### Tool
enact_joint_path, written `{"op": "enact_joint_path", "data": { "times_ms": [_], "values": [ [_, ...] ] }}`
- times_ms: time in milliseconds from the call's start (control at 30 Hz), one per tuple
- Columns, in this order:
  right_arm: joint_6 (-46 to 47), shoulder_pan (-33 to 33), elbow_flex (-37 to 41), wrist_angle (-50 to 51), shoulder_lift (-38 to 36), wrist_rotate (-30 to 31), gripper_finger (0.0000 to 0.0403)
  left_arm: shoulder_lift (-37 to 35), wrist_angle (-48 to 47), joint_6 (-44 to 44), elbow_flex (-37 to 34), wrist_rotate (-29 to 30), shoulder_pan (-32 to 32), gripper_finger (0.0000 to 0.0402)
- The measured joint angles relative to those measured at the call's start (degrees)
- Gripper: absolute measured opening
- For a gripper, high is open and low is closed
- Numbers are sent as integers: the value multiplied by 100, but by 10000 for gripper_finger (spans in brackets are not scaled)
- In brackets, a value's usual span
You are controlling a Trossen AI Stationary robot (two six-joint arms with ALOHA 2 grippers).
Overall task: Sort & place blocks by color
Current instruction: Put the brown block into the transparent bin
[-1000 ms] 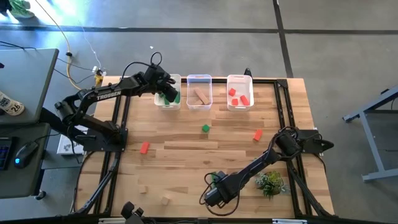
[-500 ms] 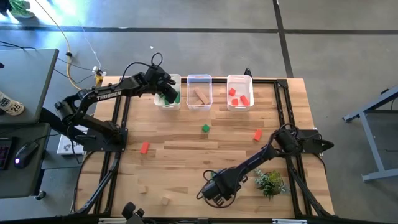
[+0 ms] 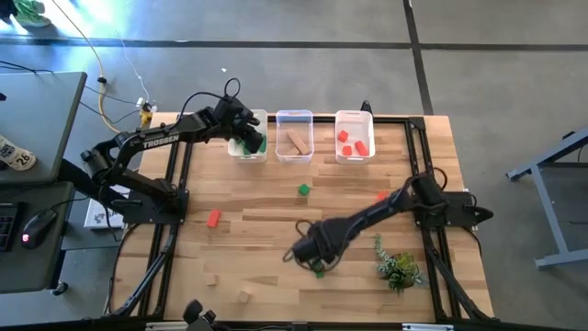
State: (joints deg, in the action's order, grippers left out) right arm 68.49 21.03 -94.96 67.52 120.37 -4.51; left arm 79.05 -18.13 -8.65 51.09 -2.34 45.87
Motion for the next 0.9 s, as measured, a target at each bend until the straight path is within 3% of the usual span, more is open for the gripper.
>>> {"op": "enact_joint_path", "data": {
  "times_ms": [200,433,900],
  "values": [
    [-1157,-833,-2,-169,-414,589,94,-70,-85,-75,2,-21,-159,179],
    [-2669,-1709,-4,-990,-753,836,94,-285,-559,-78,2,-3,-474,179],
    [-4772,-3187,-74,-2627,-836,285,94,-851,-1955,-951,2,159,-1123,179]
  ]
}}
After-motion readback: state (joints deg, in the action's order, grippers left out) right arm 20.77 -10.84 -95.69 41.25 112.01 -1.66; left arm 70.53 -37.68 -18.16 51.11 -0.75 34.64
